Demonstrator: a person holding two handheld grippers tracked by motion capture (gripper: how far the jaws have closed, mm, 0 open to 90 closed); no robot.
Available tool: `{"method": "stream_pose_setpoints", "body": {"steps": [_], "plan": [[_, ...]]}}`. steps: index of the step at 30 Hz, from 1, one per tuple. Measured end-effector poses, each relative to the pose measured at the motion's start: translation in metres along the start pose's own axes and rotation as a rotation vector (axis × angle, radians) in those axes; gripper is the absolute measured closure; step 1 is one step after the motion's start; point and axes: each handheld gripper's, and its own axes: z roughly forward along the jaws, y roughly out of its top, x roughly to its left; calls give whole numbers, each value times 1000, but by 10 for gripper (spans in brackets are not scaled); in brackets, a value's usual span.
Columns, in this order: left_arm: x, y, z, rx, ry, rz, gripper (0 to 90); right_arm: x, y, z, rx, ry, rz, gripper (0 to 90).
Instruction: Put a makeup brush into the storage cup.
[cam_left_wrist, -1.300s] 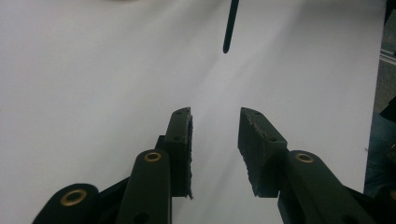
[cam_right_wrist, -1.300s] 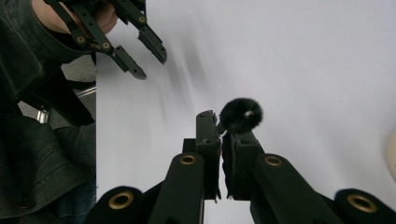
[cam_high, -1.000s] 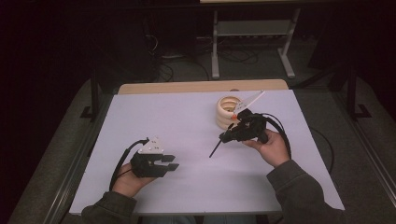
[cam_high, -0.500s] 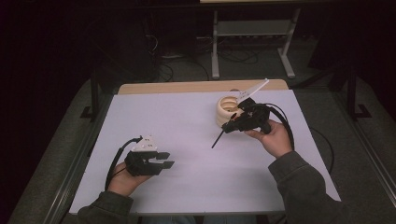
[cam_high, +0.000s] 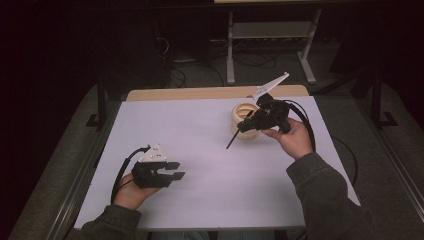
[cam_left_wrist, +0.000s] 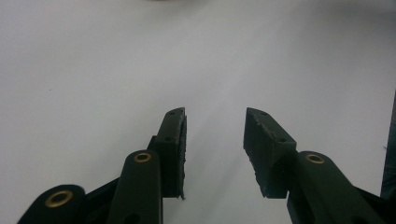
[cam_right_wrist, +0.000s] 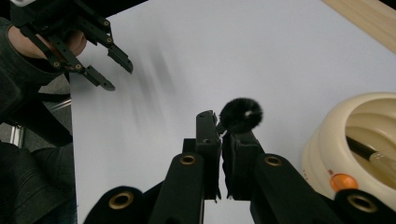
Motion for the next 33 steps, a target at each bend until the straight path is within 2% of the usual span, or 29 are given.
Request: {"method": "stream_pose_setpoints", "body": {"steps": [7,12,18,20,21,33], "plan": [[1,-1,-1,-13,7,-8,578,-8,13,-7,-2,-29,12,845],[1,0,-2,-20,8,-6,571,-12,21,-11,2,-54,3,844],[2,-1,-4,-21,10,-12,563,-18,30,-16,-6,-69,35,845],[2,-1,-4,-21,10,-12,561,-20,30,-17,-7,-77,29,845],[2,-1,-5,-21,10,-12,558,-21,32,-20,-18,-76,62,845],[3,-1,-7,-16,16,-7,541,-32,42,-32,-37,-119,85,845]]}}
